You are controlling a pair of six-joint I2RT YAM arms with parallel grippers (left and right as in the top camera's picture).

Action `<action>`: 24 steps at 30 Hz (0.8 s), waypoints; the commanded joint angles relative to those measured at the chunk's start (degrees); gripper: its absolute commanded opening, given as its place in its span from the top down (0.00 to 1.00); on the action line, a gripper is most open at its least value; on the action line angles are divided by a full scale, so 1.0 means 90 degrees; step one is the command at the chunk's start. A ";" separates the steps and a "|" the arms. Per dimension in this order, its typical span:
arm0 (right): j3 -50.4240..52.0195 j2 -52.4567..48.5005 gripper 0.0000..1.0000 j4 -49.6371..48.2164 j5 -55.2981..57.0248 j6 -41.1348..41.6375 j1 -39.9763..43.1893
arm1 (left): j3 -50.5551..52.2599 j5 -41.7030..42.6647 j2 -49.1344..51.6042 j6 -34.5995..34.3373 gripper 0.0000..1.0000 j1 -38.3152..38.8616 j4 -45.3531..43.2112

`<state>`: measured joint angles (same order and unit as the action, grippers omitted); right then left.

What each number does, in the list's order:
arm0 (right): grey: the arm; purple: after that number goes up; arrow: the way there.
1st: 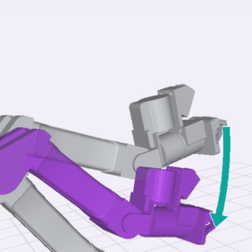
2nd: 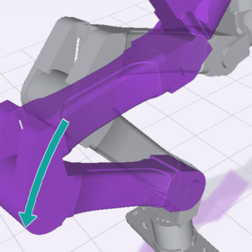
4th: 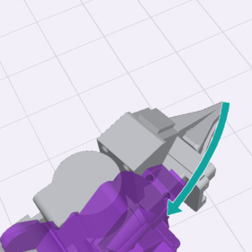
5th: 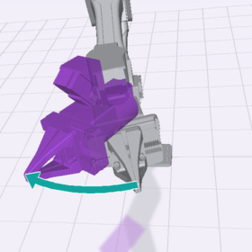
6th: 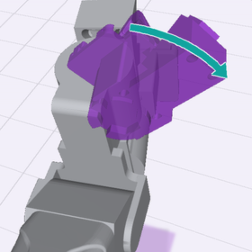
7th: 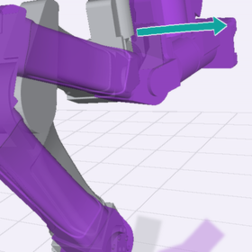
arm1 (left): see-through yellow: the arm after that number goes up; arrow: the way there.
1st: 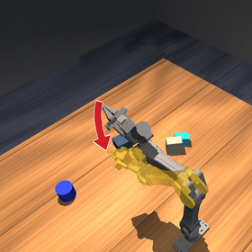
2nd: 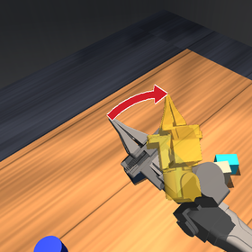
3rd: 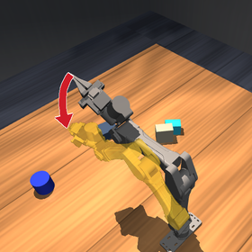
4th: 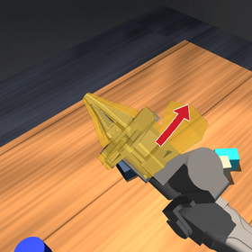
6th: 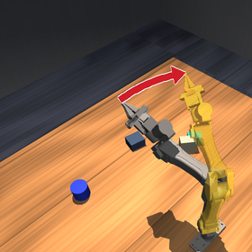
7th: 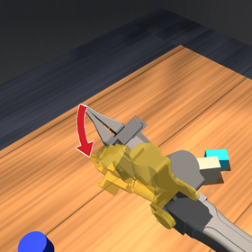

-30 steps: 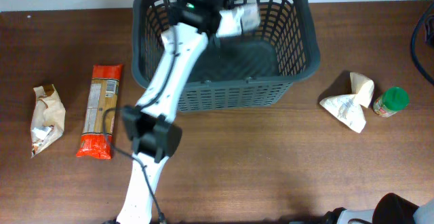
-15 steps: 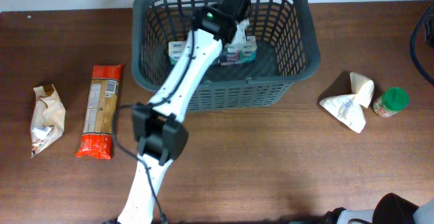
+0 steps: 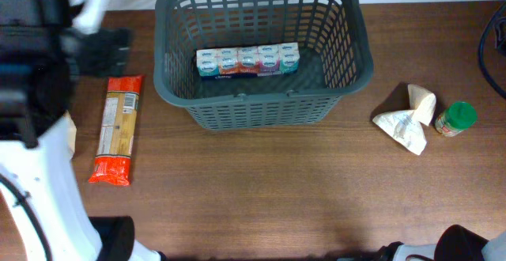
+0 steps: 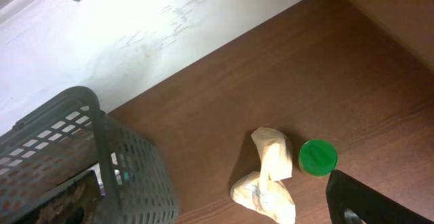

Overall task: Pack container
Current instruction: 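Lower the left gripper onto the orange pasta package and grasp it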

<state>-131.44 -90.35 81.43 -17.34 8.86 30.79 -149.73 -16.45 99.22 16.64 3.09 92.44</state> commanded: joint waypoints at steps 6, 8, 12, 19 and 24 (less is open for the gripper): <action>-0.0015 -0.0015 0.01 -0.0015 0.0053 0.0005 0.0046 | 0.2147 0.1447 0.0726 -0.1569 0.01 -0.2633 0.0197; -0.0015 -0.0015 0.01 -0.0015 0.0053 0.0005 0.0046 | 0.3016 0.1727 0.0855 -0.1180 0.01 -0.2926 -0.0131; -0.0015 -0.0015 0.01 -0.0015 0.0053 0.0002 0.0046 | 0.4435 0.1970 0.1226 -0.0903 0.01 -0.3126 -0.0792; -0.0015 -0.0015 0.01 -0.0015 0.0053 0.0005 0.0046 | 0.5406 0.1938 0.2472 0.0046 0.00 -0.2803 -0.1865; -0.0015 -0.0015 0.01 -0.0015 0.0053 0.0005 0.0046 | 0.5406 0.1785 0.3016 0.0049 0.00 -0.2691 -0.2414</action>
<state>-131.44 -90.35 81.45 -17.37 8.88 30.83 -101.54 -0.21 123.68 15.09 -21.63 72.10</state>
